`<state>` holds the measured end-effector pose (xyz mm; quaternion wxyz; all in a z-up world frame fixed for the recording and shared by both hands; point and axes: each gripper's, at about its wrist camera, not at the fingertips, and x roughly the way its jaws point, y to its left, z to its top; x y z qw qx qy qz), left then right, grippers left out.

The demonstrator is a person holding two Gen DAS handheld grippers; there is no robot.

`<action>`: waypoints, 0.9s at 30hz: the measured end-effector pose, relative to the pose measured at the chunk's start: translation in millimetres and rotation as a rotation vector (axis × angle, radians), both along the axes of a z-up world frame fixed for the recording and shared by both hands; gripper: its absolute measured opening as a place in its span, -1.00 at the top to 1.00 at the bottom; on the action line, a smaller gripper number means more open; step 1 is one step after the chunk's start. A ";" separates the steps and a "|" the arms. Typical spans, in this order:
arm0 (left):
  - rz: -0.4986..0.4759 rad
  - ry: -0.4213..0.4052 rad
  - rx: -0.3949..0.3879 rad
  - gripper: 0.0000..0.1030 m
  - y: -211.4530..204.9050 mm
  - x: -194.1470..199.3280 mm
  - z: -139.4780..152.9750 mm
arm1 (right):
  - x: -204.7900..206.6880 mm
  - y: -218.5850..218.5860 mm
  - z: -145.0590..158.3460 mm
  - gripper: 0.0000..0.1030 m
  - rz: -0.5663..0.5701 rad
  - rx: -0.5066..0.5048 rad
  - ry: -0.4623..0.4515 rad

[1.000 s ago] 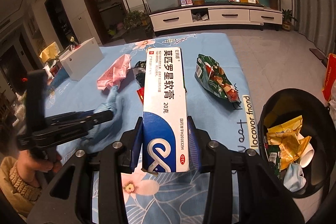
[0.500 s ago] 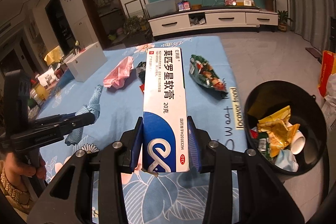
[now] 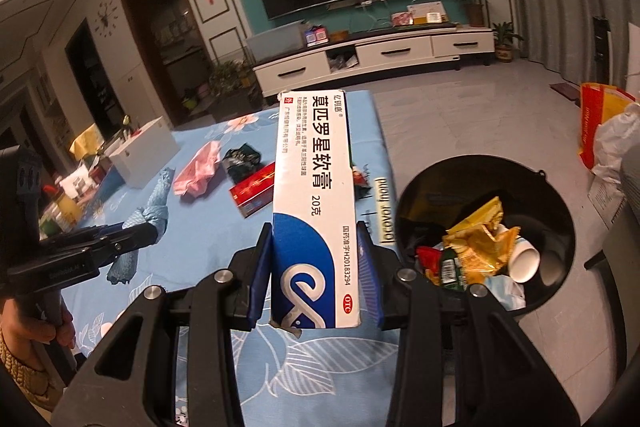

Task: Collect trash
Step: 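Carry the ointment box and blue cloth over the black bin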

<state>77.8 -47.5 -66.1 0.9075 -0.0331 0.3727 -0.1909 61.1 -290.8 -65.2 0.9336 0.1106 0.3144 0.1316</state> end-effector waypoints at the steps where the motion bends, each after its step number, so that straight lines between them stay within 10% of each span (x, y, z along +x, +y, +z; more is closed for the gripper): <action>1: -0.011 -0.003 0.007 0.32 -4.7 1.2 0.8 | -0.4 -3.6 -0.3 0.22 -0.008 0.005 -0.001; 27: -0.310 -0.038 0.048 0.32 -155.5 41.2 6.3 | -3.8 -103.8 -39.9 0.22 -0.251 0.121 0.040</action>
